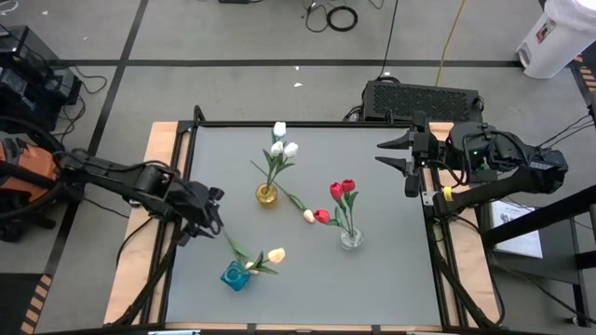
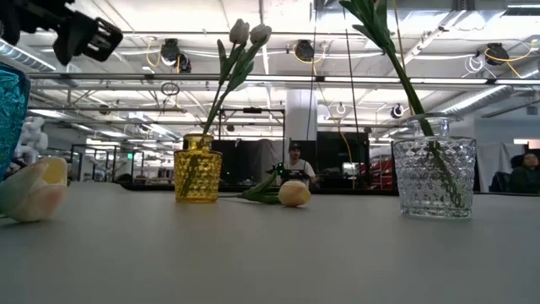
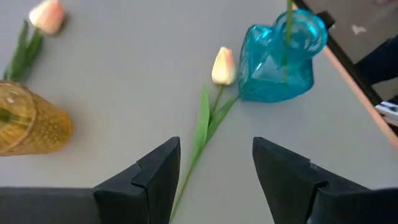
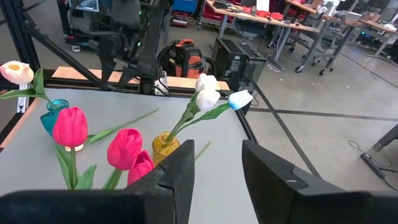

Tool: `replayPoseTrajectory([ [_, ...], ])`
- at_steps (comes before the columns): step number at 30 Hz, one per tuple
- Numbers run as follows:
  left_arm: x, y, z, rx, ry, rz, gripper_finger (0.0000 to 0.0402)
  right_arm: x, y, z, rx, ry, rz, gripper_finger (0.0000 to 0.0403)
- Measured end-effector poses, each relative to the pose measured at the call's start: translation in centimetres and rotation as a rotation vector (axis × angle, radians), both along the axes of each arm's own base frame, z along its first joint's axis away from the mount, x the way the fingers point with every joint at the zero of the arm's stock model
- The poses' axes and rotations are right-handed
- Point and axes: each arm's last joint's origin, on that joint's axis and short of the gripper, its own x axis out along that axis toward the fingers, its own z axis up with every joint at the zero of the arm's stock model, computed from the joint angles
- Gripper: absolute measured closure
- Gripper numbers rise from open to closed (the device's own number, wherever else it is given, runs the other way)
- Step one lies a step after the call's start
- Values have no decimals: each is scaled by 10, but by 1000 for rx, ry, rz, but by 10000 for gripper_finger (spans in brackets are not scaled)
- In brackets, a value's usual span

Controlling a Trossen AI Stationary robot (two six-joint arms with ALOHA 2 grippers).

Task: Sort flowers into vase by color
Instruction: Put the bottom yellow tulip into the blue vase

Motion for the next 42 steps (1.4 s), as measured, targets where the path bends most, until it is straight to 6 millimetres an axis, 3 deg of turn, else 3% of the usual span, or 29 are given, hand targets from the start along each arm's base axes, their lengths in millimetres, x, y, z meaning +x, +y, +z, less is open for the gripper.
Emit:
replayPoseTrajectory([
  [27, 51, -12, -65, 94, 363, -15, 194, 0, 0, 0, 0, 0, 0, 277],
  [42, 75, -26, -66, 45, 135, -17, 194, 0, 0, 0, 0, 0, 0, 277],
])
